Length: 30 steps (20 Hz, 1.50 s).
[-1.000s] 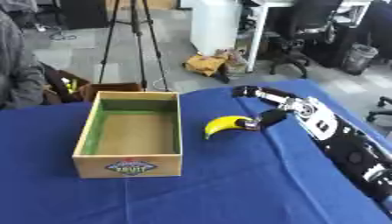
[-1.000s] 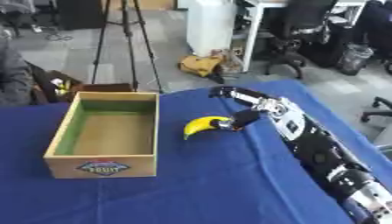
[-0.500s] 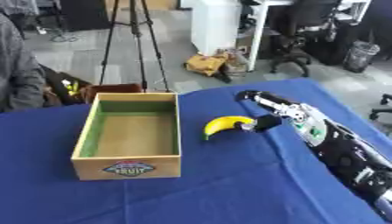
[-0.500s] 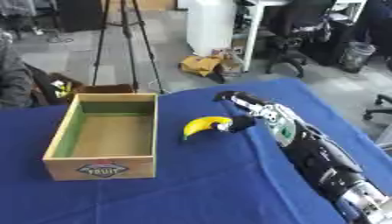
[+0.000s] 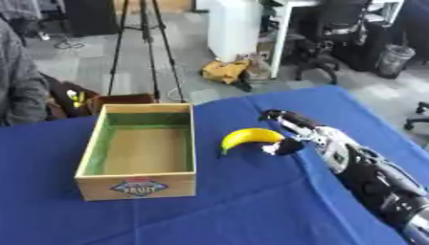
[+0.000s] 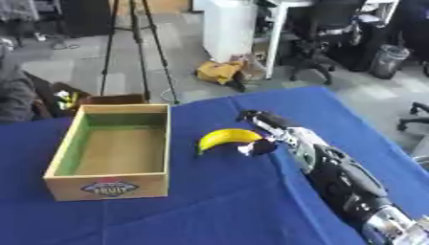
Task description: Pick up objects on the table and place them in the box.
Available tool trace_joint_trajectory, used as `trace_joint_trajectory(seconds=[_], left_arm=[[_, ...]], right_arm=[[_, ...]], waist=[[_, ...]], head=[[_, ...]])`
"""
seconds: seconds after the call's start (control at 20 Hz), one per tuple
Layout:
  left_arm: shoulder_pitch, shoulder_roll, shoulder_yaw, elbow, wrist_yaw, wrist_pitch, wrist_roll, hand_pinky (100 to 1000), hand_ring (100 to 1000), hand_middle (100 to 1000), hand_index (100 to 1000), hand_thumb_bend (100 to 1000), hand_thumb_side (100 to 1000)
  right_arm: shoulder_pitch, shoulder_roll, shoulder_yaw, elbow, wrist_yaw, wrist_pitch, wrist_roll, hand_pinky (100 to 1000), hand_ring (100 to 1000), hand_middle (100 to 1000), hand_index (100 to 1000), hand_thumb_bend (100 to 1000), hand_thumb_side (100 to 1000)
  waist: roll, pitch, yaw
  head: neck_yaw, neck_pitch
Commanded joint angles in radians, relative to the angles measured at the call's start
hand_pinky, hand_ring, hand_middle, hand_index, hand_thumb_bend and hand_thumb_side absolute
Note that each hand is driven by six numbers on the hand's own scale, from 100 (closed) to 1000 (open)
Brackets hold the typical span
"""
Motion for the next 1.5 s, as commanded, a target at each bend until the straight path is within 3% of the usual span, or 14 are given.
trace_joint_trajectory(seconds=[0.05,0.6,0.9,1.5], left_arm=[[-0.011,0.01,-0.002,-0.017,0.005,-0.005,-0.001,723,592,442,615,208,967],[-0.01,0.008,-0.001,-0.016,0.002,-0.006,-0.001,723,593,442,615,208,968],[-0.01,0.008,-0.001,-0.016,0.002,-0.007,-0.002,723,594,441,615,208,968],[-0.009,0.008,-0.001,-0.015,0.001,-0.009,-0.003,723,594,440,616,207,970]], right_arm=[[-0.014,-0.014,-0.017,0.009,0.055,-0.009,-0.032,914,1000,921,903,307,463],[-0.026,0.012,-0.02,0.024,0.106,-0.033,-0.051,824,1000,832,829,262,477],[-0.03,0.021,-0.016,0.024,0.104,-0.032,-0.043,827,1000,863,863,249,491],[-0.037,0.031,-0.01,0.023,0.104,-0.036,-0.031,793,990,823,863,227,491]], waist=[[0.0,-0.011,-0.001],[0.001,-0.008,0.002],[0.002,-0.008,0.003],[0.004,-0.006,0.003]], head=[[-0.004,-0.008],[-0.005,-0.009],[-0.005,-0.011],[-0.005,-0.013]])
